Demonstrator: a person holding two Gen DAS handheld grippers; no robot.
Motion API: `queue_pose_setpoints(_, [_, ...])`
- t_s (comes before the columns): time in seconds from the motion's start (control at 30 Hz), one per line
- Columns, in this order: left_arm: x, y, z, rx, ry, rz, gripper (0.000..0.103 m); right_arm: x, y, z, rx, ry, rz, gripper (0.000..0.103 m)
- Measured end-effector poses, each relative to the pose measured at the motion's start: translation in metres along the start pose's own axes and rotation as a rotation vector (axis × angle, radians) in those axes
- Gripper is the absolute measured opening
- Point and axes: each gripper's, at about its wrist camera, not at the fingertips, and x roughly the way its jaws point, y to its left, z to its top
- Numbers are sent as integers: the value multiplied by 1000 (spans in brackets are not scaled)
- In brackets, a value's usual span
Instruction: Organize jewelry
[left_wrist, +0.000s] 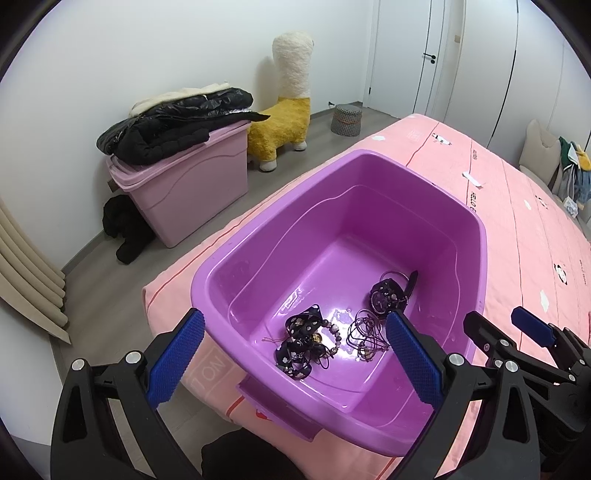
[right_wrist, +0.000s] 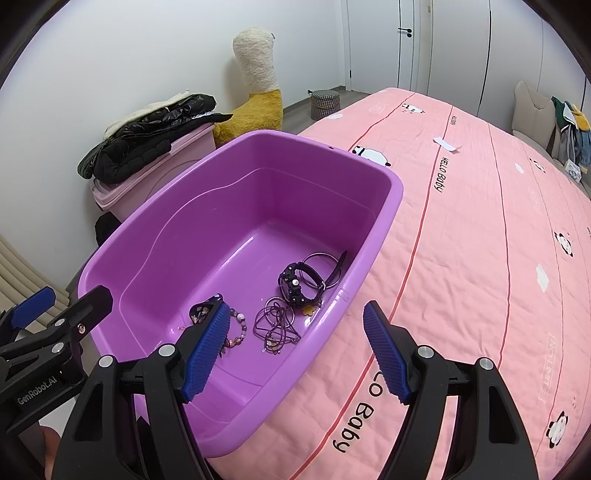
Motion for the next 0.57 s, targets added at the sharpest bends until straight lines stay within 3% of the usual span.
queue_pose_setpoints(0.57, [2, -1, -1, -5, 18, -20, 97, -1, -3, -1, 1, 3, 3, 71])
